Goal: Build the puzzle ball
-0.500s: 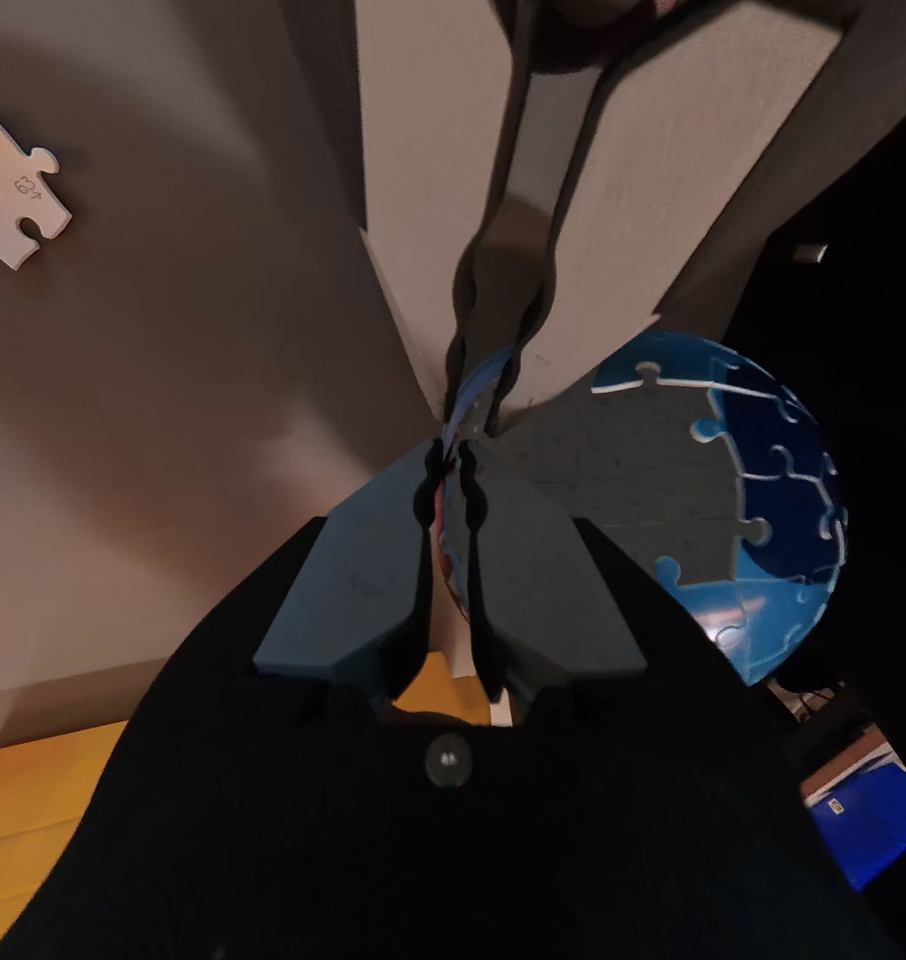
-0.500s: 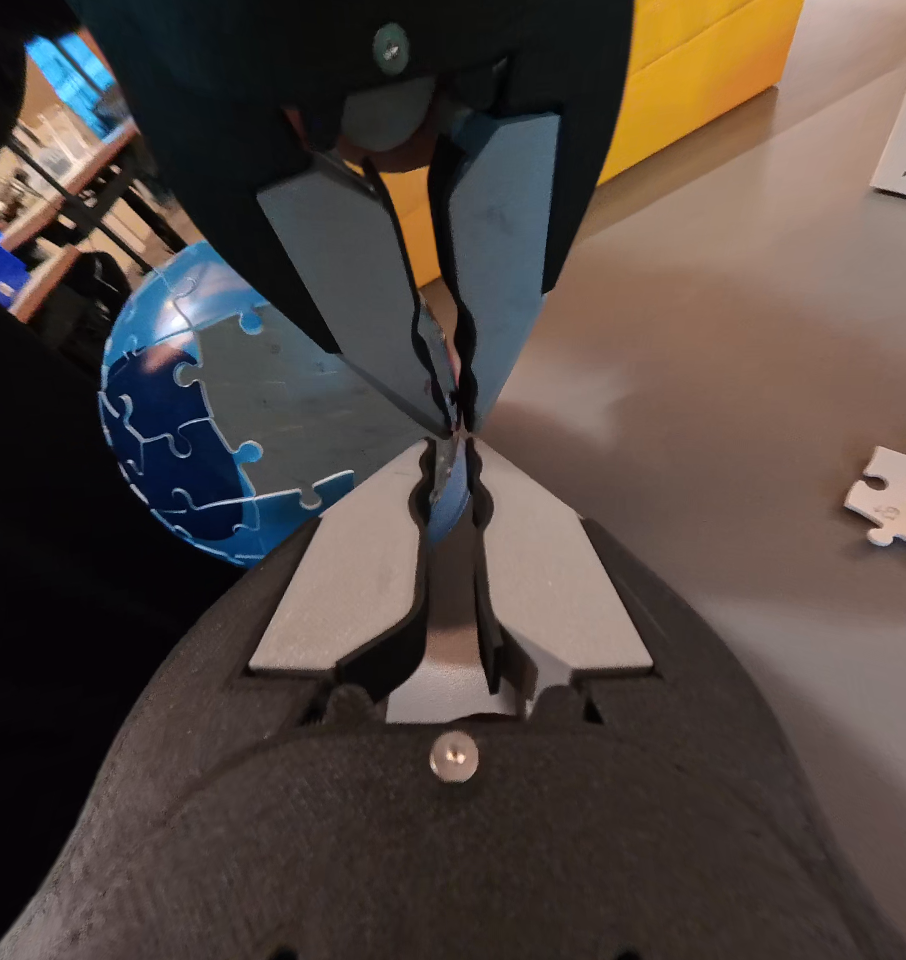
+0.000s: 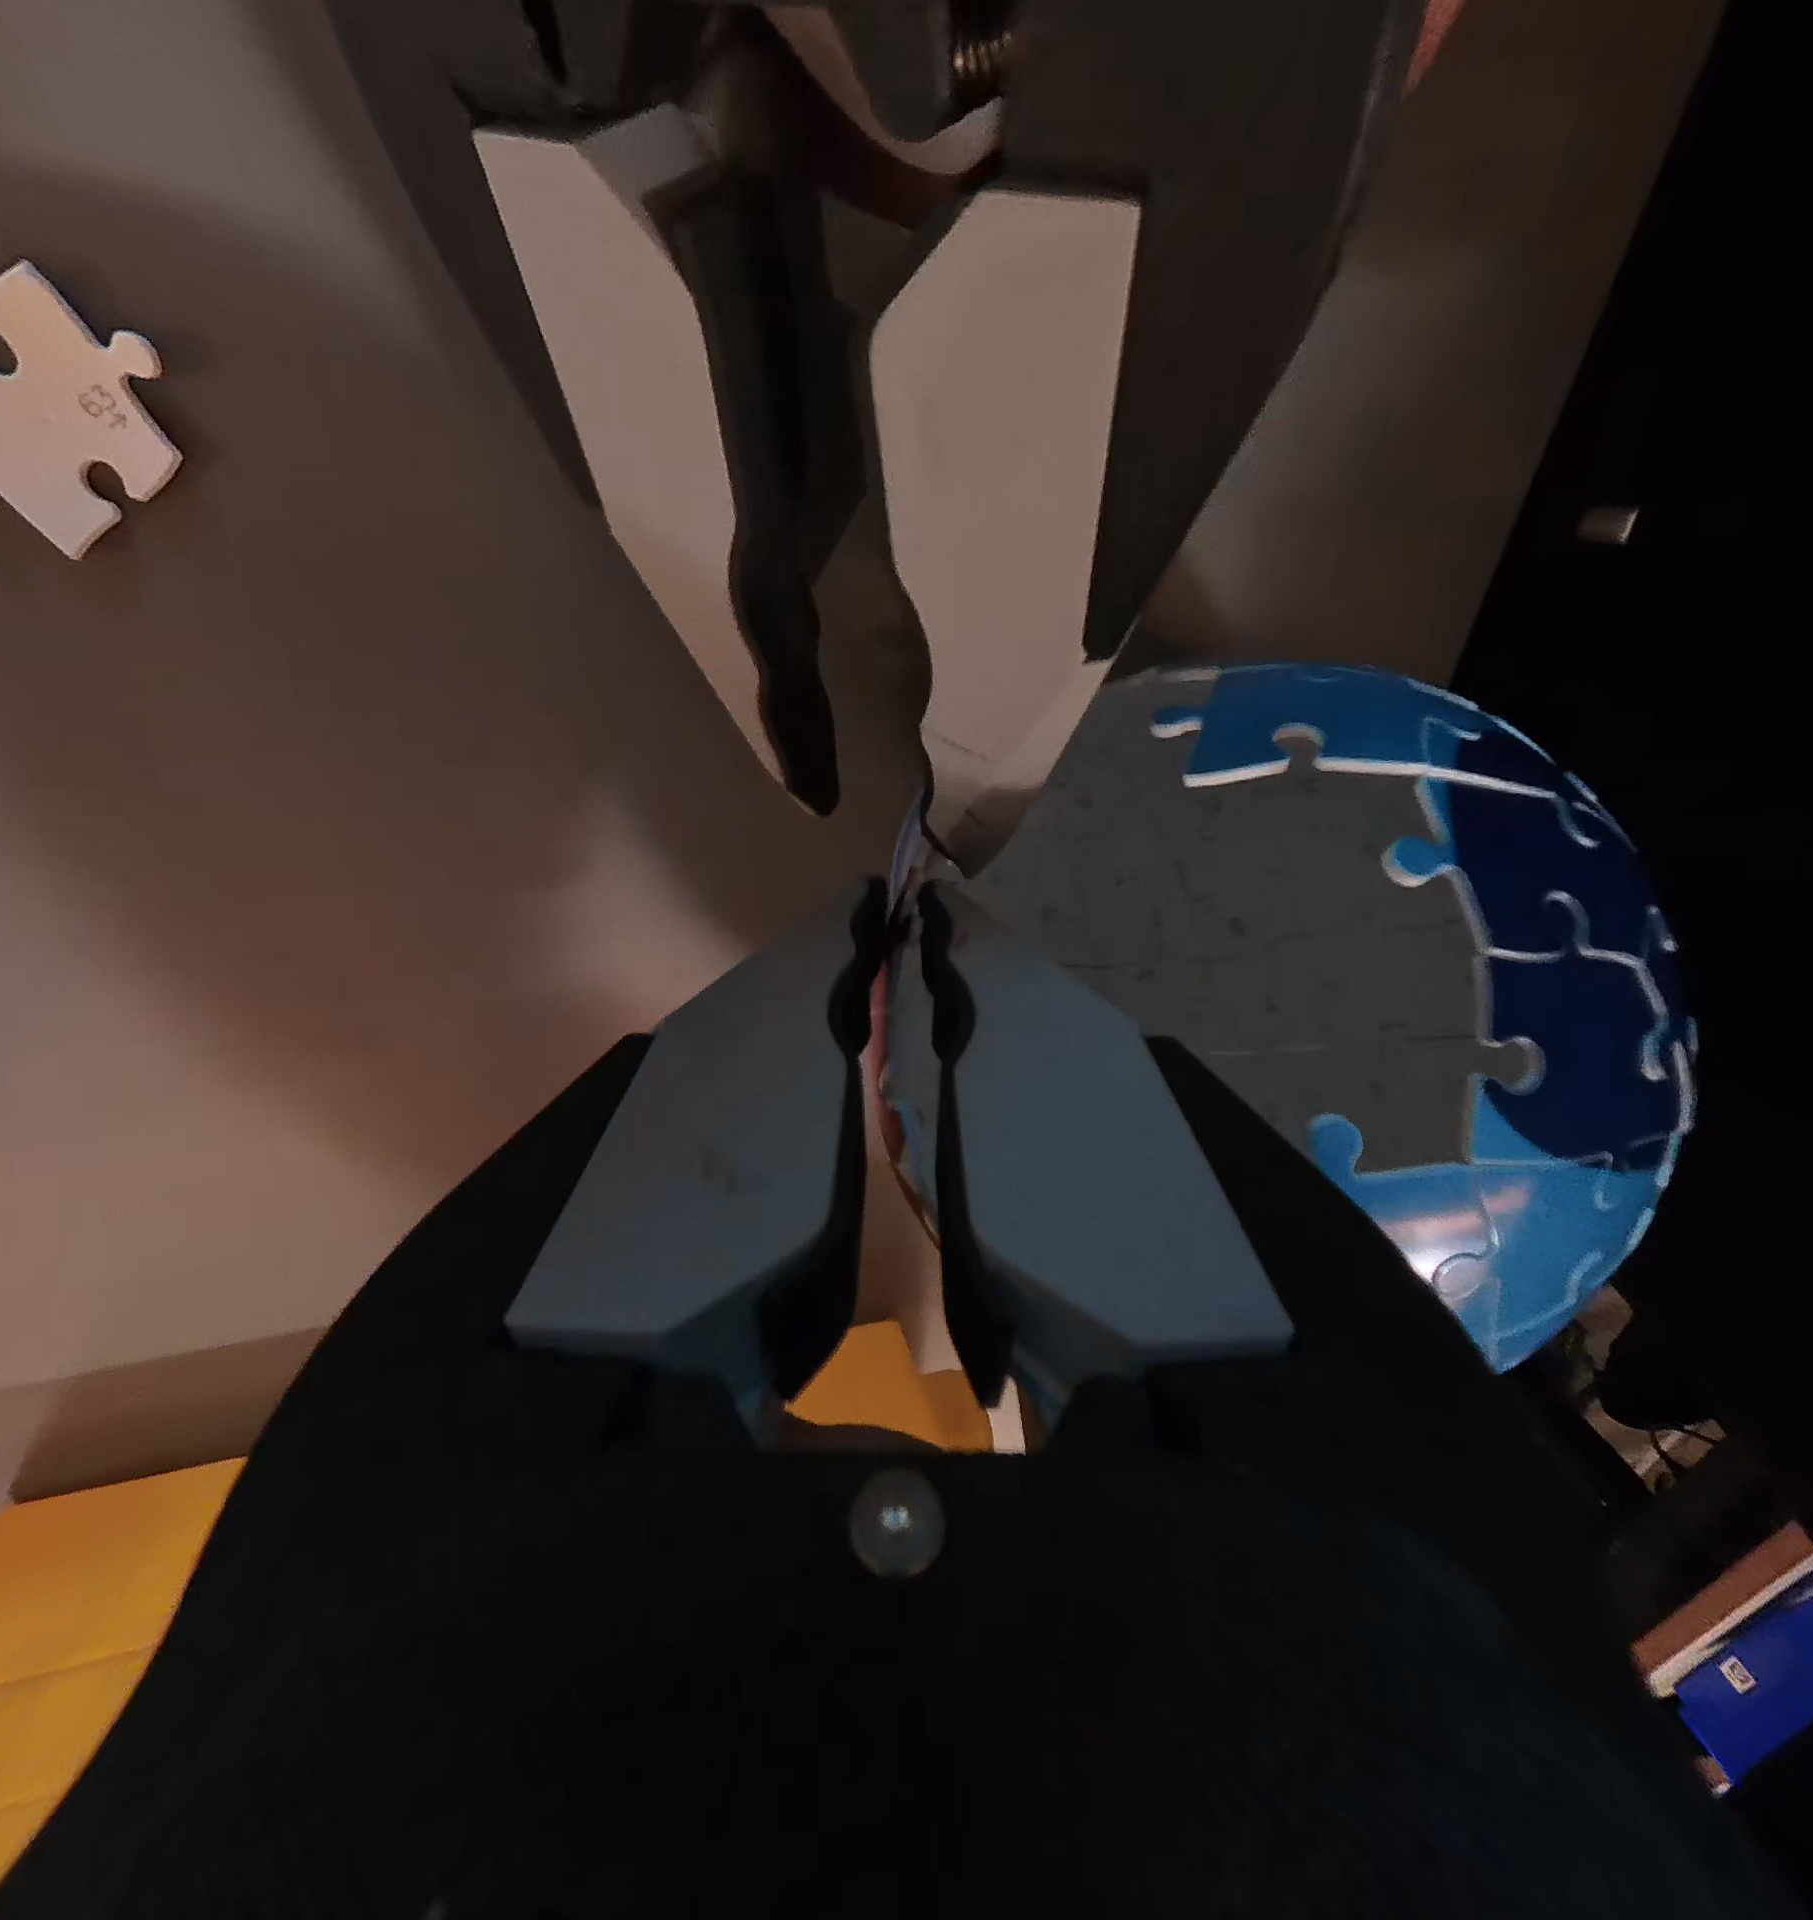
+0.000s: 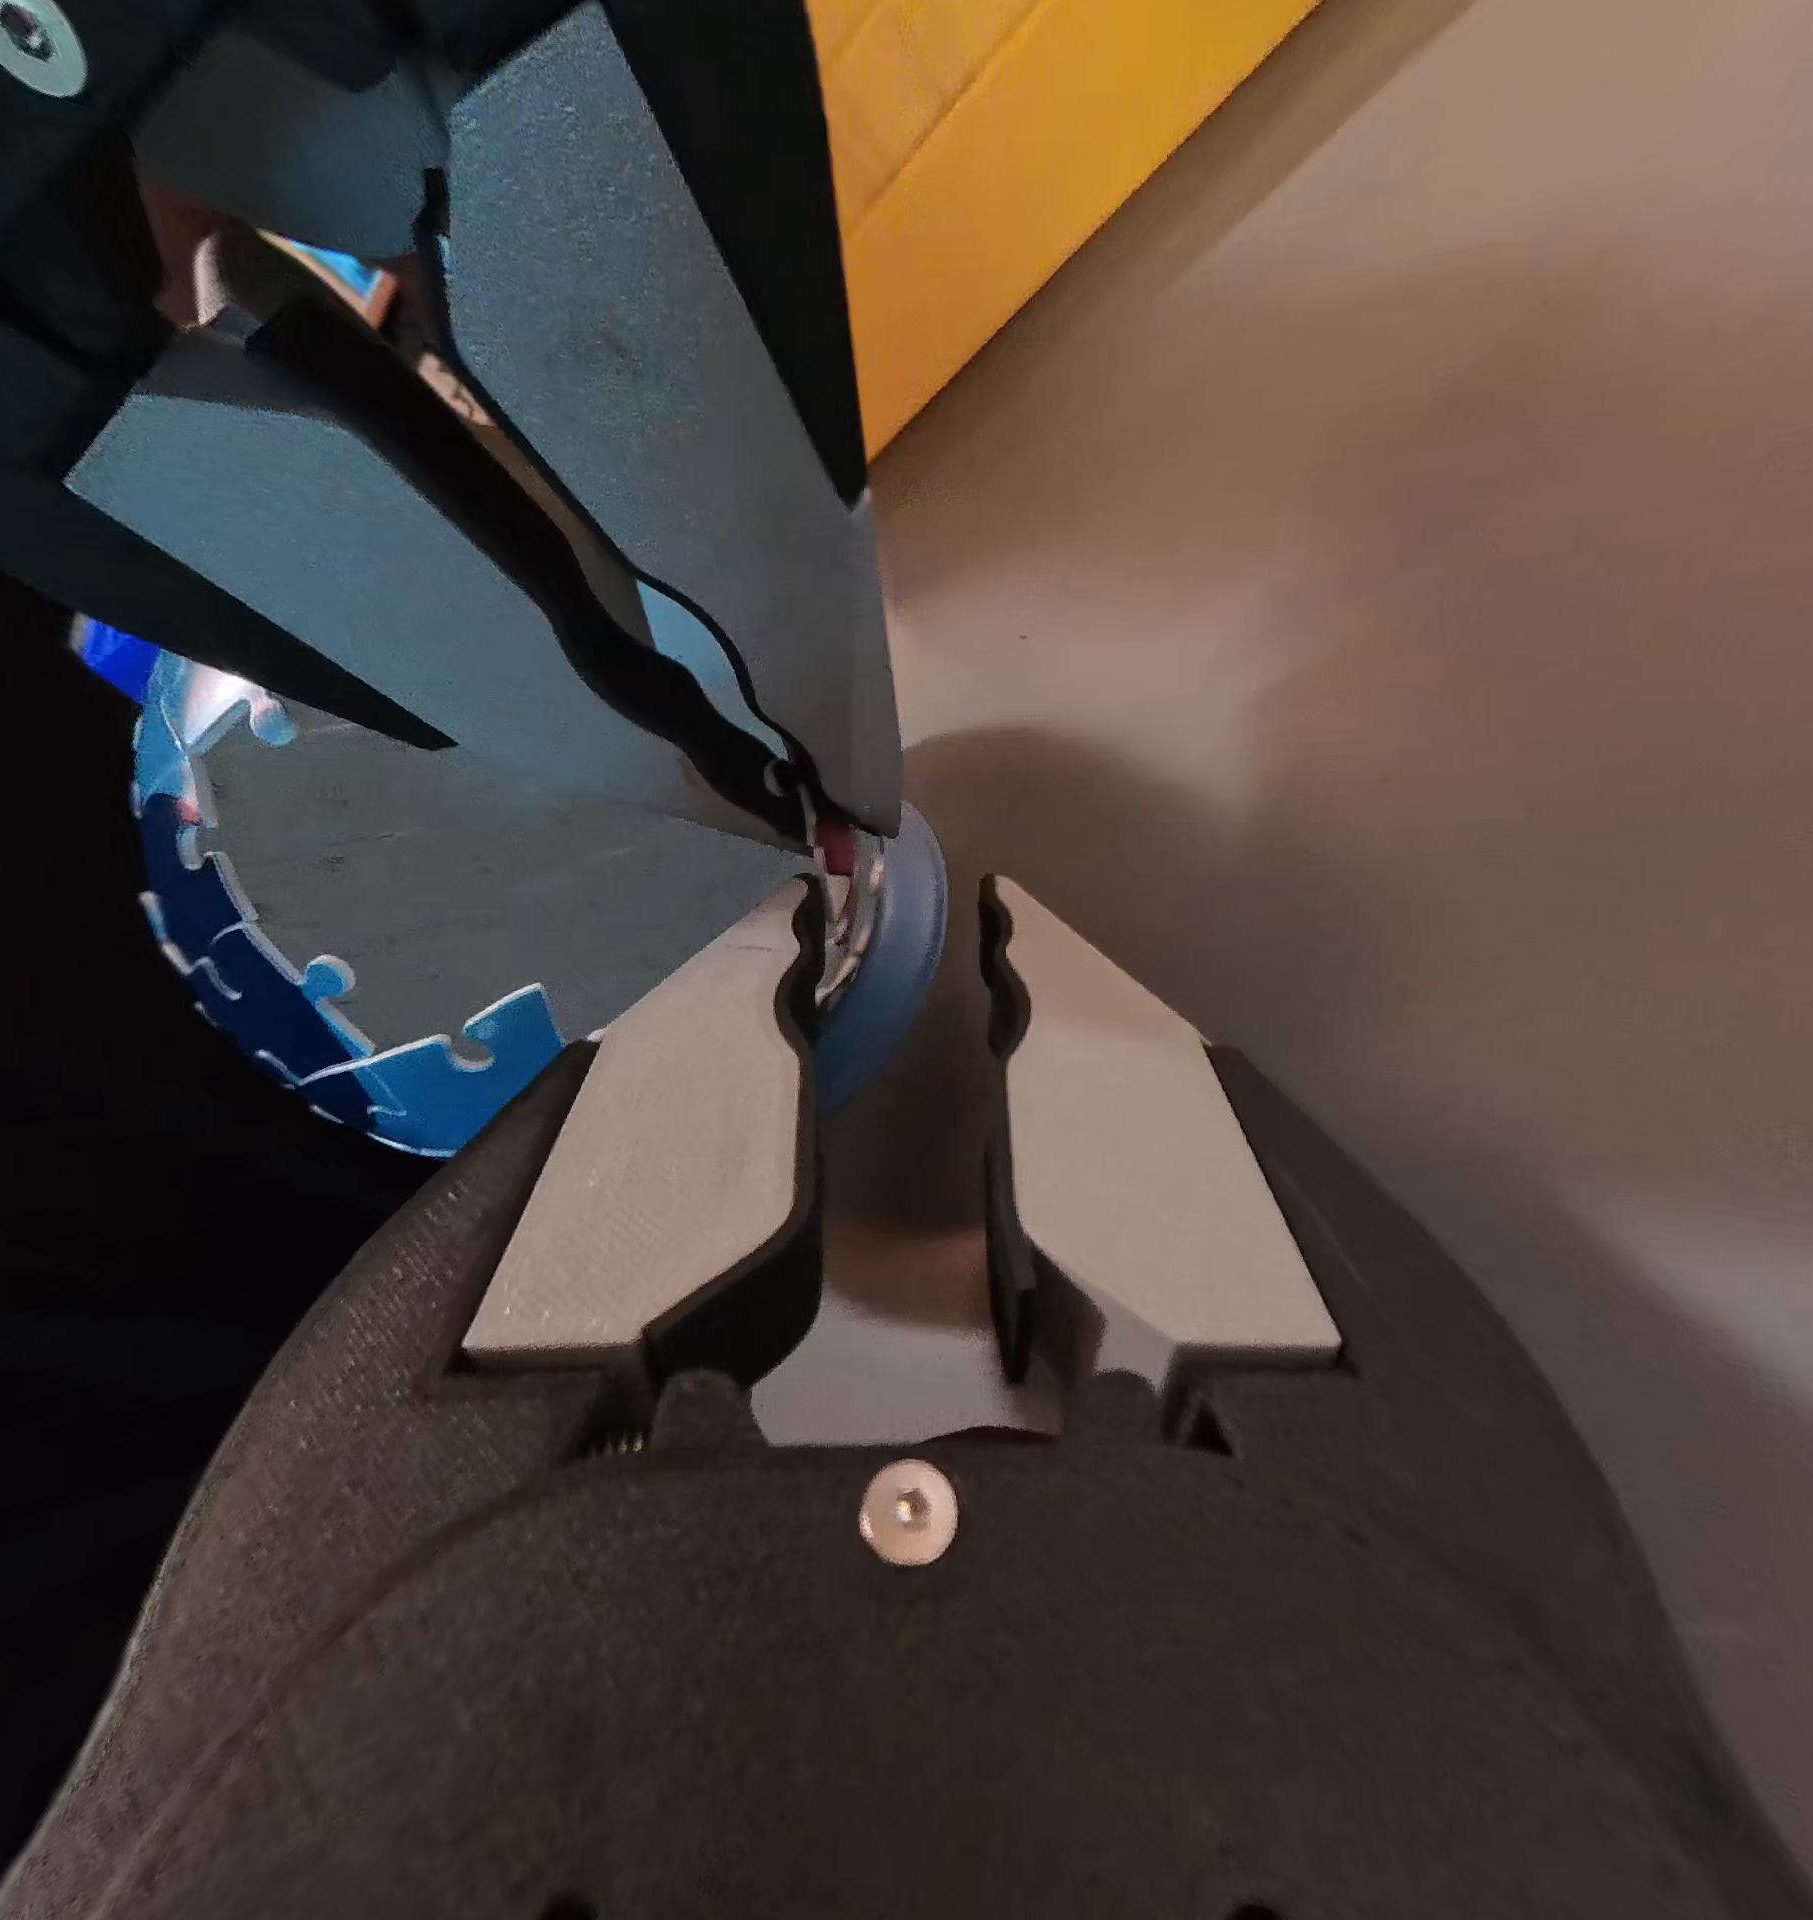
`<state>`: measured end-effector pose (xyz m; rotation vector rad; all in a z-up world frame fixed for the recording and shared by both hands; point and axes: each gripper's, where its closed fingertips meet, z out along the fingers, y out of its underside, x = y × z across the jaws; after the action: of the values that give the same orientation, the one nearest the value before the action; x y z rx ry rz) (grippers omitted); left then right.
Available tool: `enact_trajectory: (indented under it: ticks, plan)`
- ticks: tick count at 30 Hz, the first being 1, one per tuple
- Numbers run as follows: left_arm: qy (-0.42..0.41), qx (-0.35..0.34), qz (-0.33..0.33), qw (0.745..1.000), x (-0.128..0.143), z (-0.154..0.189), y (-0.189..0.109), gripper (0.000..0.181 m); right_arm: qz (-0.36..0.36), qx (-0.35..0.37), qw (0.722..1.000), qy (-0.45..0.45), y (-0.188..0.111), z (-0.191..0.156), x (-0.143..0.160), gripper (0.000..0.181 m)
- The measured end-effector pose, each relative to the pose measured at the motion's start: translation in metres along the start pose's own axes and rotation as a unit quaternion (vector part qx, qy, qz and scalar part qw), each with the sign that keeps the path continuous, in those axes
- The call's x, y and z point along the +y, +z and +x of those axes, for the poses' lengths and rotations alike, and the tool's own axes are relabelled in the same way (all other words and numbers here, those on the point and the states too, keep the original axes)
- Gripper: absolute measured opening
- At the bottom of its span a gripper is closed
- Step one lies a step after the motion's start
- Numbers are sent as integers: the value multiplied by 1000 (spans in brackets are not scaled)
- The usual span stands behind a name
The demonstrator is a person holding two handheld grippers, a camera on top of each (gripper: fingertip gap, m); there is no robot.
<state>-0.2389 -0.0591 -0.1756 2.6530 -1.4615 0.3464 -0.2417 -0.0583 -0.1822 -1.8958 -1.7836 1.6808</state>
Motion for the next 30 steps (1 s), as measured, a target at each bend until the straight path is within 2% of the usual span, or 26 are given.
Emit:
enact_trajectory:
  ticks: [8,23,27,30]
  plan:
    - [1,-5,-4,1000,0,0,-1,3,-47,3,999,-27,15,-9,6,7]
    - [-17,-12,-7,1000,1,-2,-2,4,-58,19,998,-24,17,-7,6,2]
    - [-34,-3,32,999,-6,-3,-20,17,-69,27,997,-26,17,-7,7,2]
    - [-42,-35,62,997,-6,-15,-45,26,-72,27,997,-19,17,-6,7,2]
